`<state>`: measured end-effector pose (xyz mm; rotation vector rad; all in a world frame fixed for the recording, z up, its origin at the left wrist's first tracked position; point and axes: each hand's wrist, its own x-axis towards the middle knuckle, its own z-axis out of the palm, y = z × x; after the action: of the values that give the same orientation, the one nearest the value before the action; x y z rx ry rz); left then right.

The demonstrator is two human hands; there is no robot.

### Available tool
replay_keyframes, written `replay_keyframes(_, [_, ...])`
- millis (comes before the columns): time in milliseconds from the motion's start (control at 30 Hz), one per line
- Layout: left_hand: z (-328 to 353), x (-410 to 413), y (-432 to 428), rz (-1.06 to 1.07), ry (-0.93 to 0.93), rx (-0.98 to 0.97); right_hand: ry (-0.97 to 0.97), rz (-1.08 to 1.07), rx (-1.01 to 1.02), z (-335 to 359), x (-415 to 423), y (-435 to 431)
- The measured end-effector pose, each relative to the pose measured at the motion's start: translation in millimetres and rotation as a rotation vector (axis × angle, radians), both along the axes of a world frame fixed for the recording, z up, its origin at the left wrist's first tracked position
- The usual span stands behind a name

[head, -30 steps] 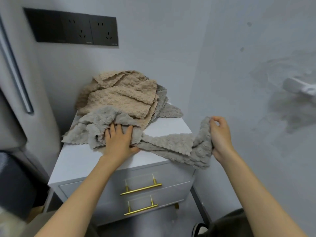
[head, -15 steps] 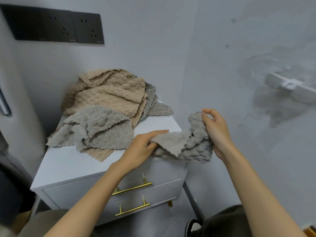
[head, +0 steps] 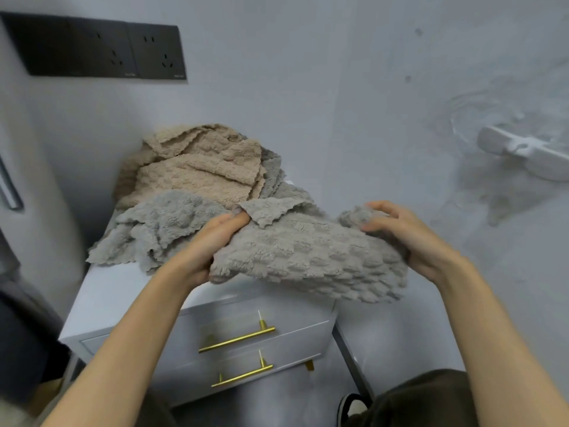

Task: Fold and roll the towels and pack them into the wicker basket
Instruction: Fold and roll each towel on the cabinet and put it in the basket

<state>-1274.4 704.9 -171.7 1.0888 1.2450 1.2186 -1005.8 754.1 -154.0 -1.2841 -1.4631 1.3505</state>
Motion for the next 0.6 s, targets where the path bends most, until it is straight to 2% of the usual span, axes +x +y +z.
replay_keyframes(67, [3, -8, -1, -0.053, 0.010, -0.031, 0.024, -0.006, -0.014, 5, -4, 2])
replay_keyframes(133, [3, -13, 0, -0.032, 0.114, -0.059, -0.032, -0.061, -0.005, 1, -9, 10])
replay_keyframes(233, [-9, -25, 10, 0.048, 0.444, 0.030, -0.302, -0.168, 0.122, -13, -19, 24])
replay_keyframes(300, [-18, -32, 18, 0.136, 0.553, 0.100, -0.462, -0.225, 0.250, -23, -25, 36])
replay_keyframes(467, [-20, -46, 36, 0.303, 0.505, 0.118, -0.670, -0.430, 0.614, -28, -45, 59])
replay_keyframes(533, [-19, -51, 41, 0.328, 0.539, 0.123, -0.674, -0.497, 0.662, -23, -51, 59])
replay_keyframes(600, [-16, -55, 47, 0.346, 0.490, 0.082, -0.673, -0.519, 0.642, -18, -57, 60])
